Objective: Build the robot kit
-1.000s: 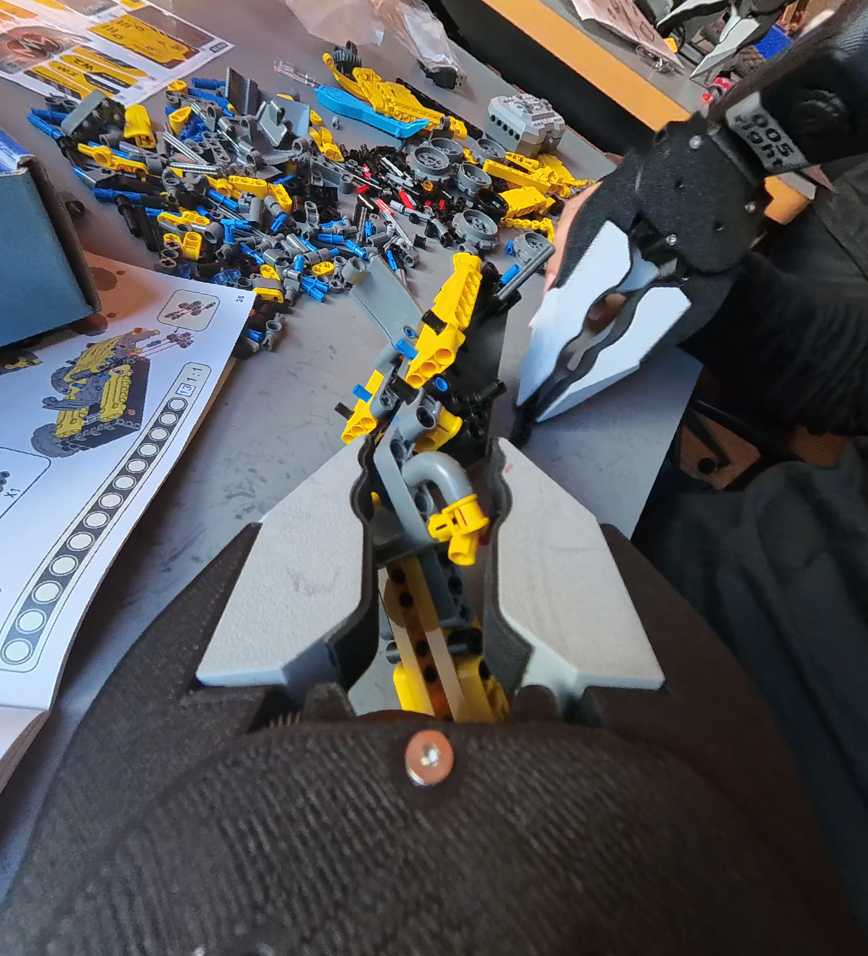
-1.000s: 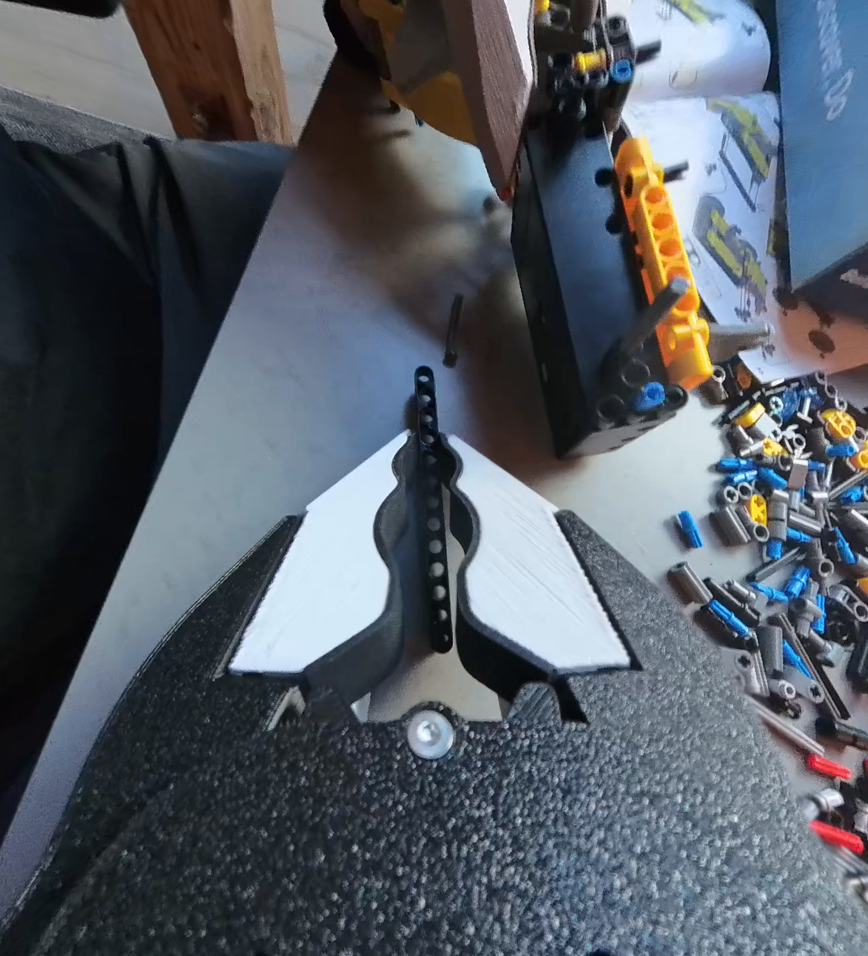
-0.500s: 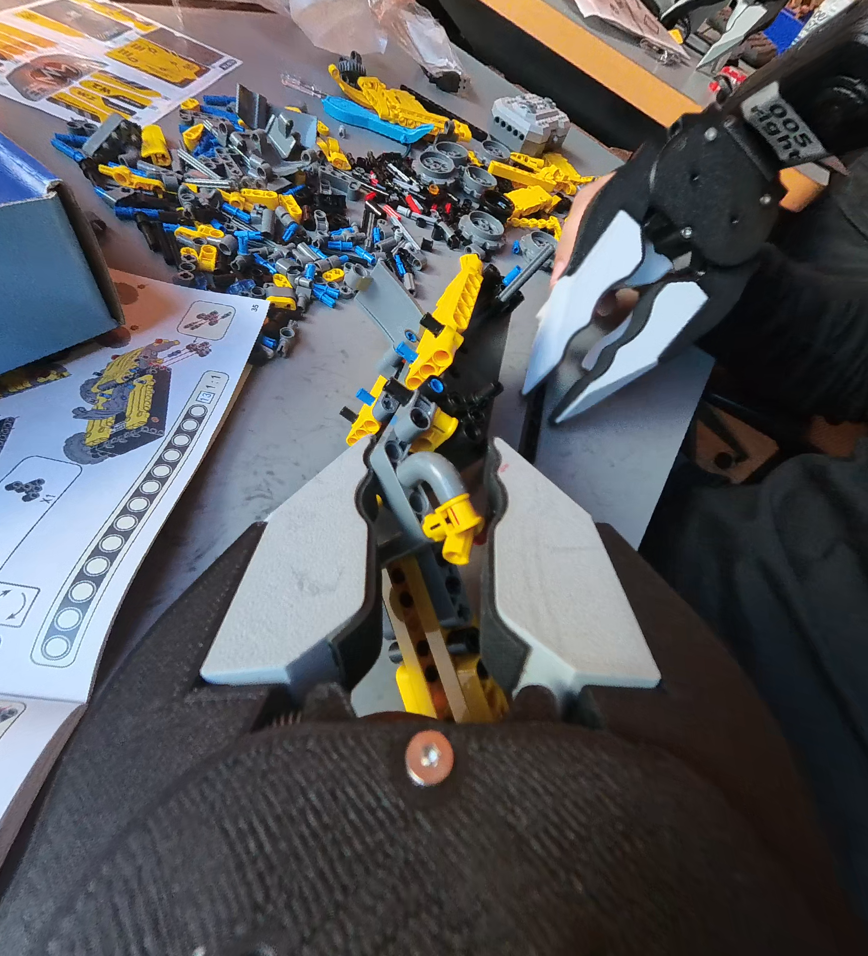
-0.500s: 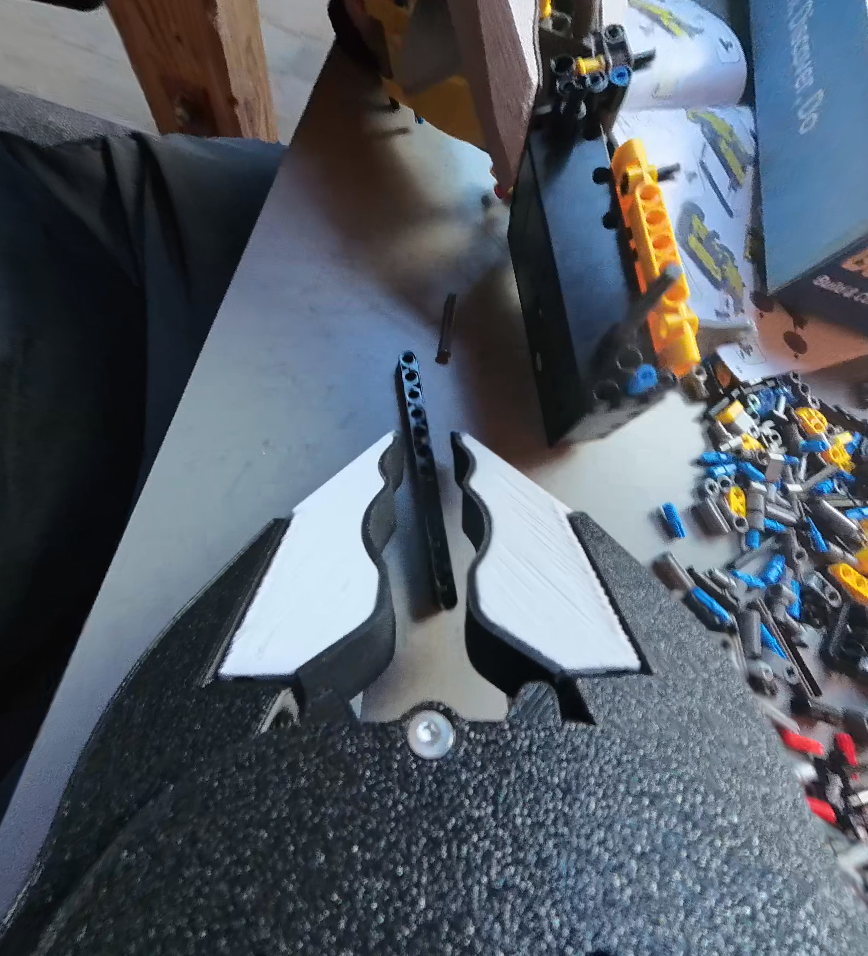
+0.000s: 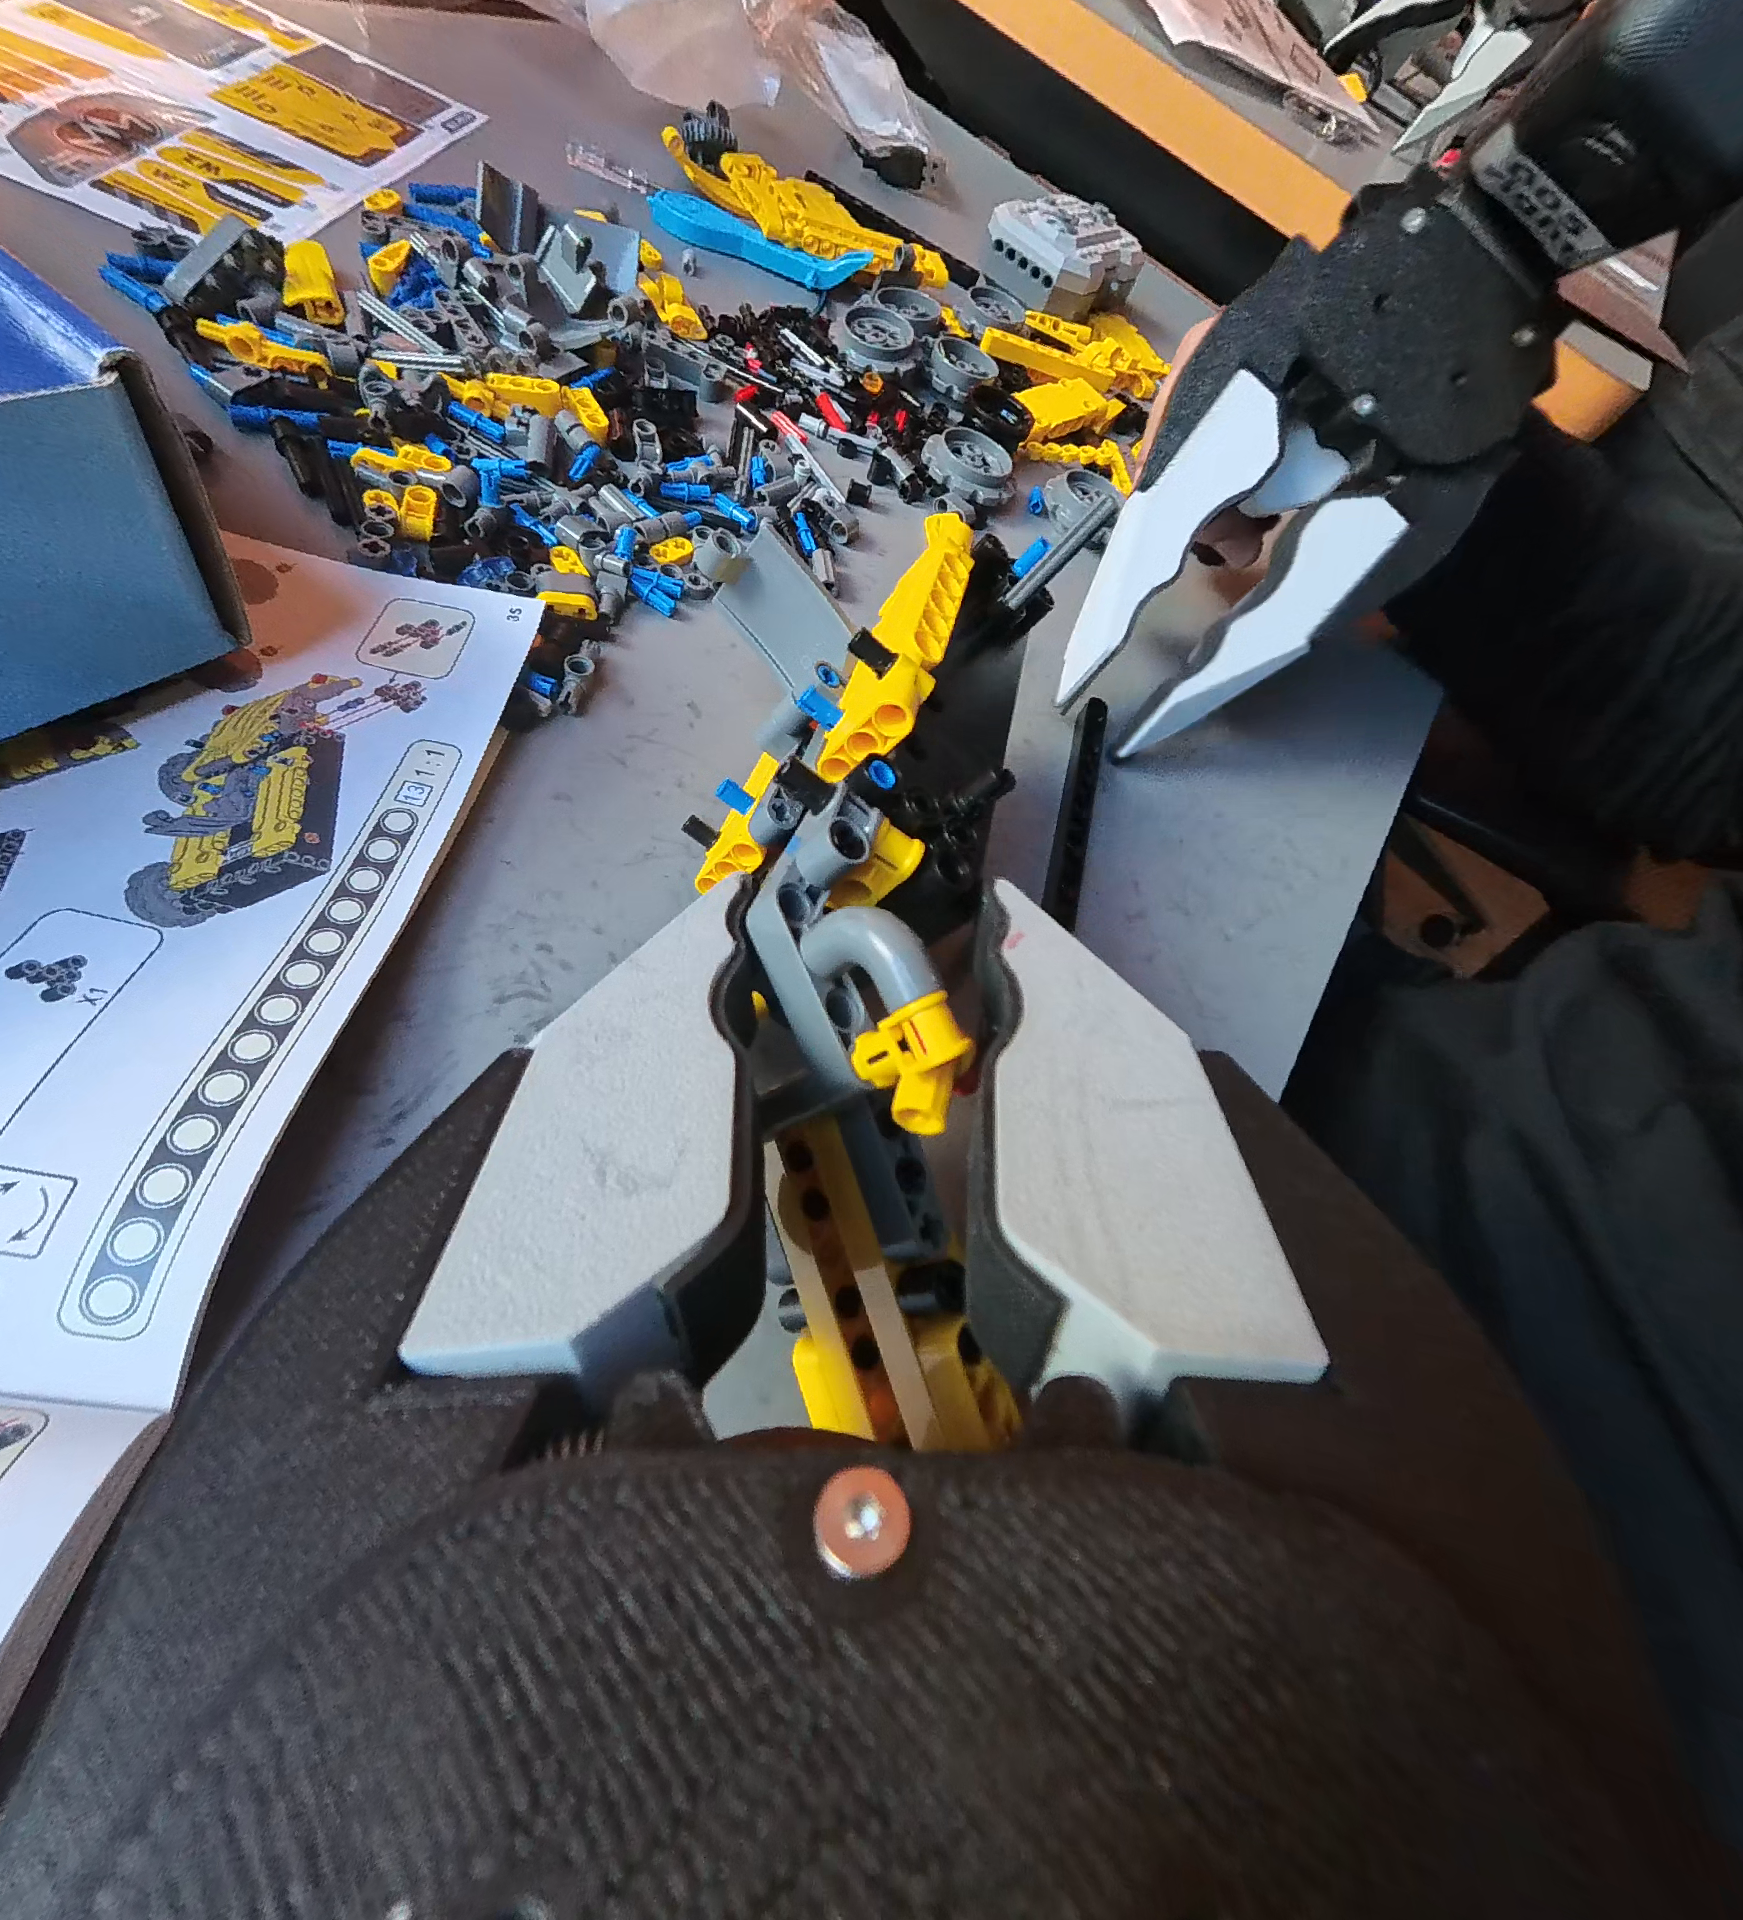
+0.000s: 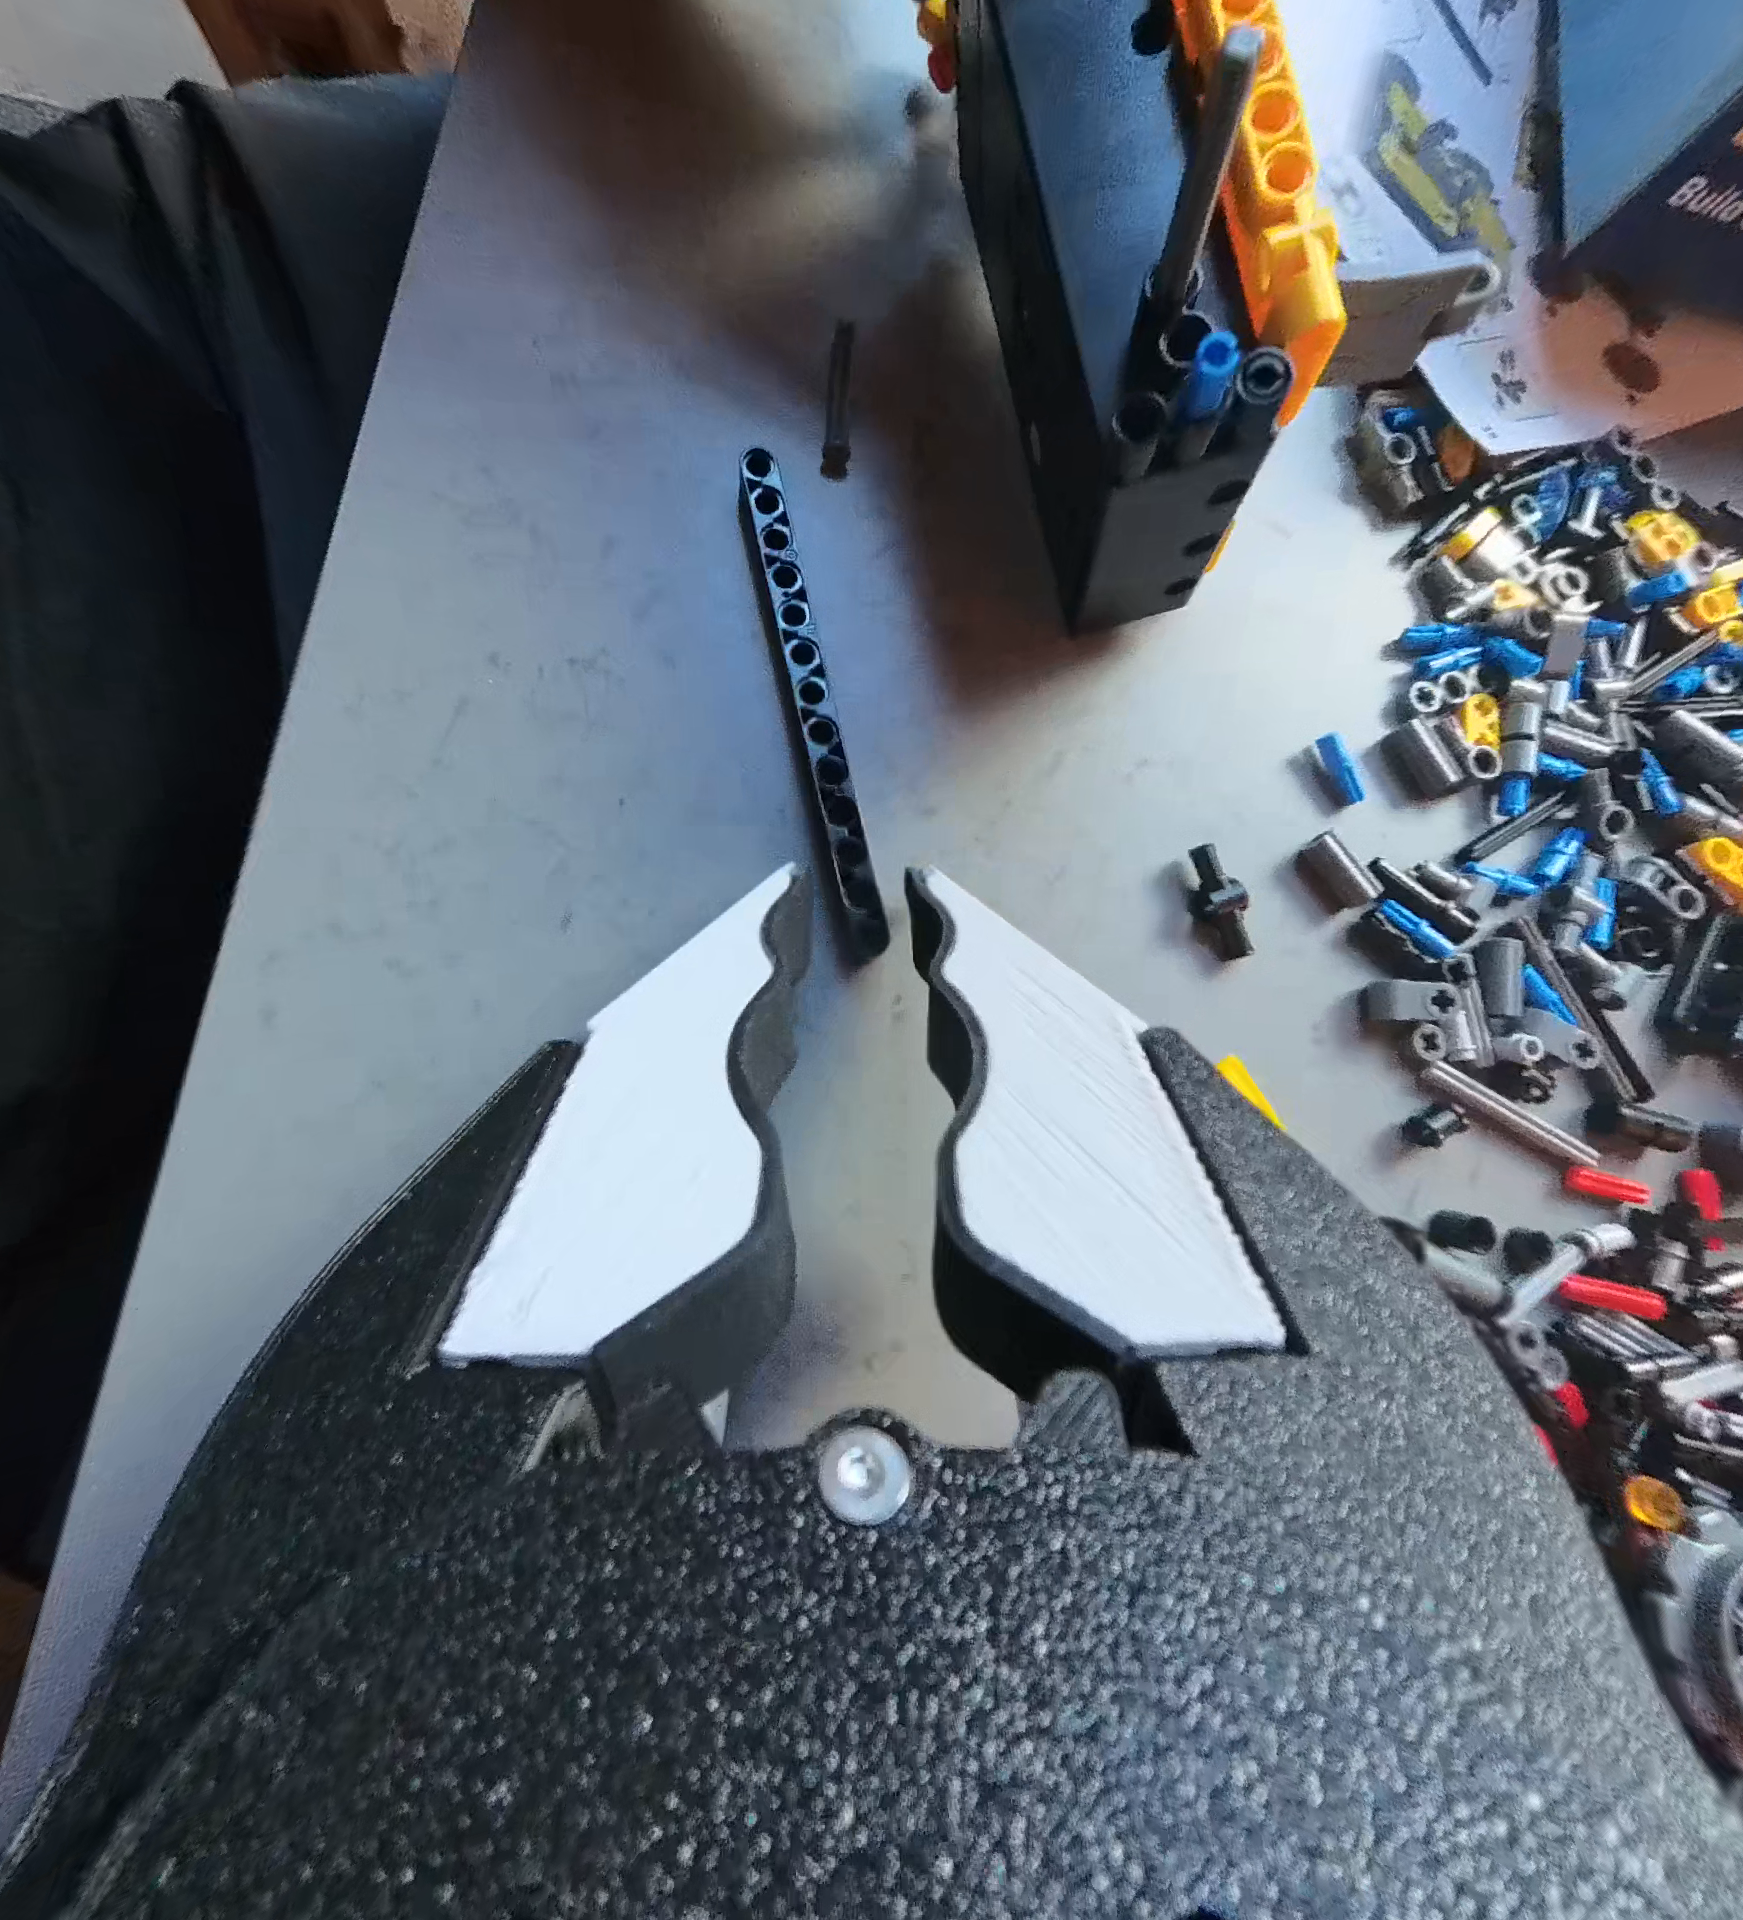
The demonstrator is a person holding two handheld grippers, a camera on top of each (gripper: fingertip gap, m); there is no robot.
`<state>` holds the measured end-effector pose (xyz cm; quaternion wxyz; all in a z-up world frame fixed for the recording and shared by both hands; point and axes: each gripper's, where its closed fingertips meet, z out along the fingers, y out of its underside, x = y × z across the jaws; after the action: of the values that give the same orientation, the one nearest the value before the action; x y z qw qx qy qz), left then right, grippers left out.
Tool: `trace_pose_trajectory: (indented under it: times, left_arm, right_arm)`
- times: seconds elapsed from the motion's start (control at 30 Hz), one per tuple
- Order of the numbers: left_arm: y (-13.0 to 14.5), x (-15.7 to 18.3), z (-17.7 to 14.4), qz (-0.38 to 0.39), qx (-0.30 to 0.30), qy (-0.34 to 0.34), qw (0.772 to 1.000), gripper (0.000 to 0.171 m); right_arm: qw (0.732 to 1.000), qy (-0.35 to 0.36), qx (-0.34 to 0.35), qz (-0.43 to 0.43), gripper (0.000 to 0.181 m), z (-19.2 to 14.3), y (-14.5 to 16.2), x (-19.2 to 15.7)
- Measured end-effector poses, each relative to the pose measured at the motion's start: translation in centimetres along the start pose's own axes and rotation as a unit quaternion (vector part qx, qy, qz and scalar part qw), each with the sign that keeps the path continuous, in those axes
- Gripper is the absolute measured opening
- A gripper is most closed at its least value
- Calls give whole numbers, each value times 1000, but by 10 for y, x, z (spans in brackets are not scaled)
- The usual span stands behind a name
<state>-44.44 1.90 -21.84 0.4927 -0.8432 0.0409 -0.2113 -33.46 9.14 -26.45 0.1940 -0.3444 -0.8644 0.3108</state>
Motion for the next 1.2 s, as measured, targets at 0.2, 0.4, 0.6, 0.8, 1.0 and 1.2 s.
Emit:
trace_pose_trajectory:
  times: [0.2,0.4,0.6,0.8,1.0,1.2]
  left_arm:
    - [0,0,0,-3,0,1,1000,39]
    - [0,0,0,-5,0,3,1000,39]
    - [0,0,0,-7,0,5,1000,39]
    - [0,-1,0,-7,0,4,1000,39]
    - [0,-1,0,-9,1,5,1000,39]
    - [-1,-2,-1,-15,3,7,1000,39]
  right_arm:
    - [1000,-20,14,0,7,2,-3,-5]
    - [996,-36,82,2,7,-9,-29,-10]
    - [978,-6,210,19,7,-40,-82,13]
    - [983,30,180,-34,7,-26,-91,30]
    - [983,38,160,-82,7,-24,-97,35]
    - [980,45,163,-106,8,-28,-103,37]
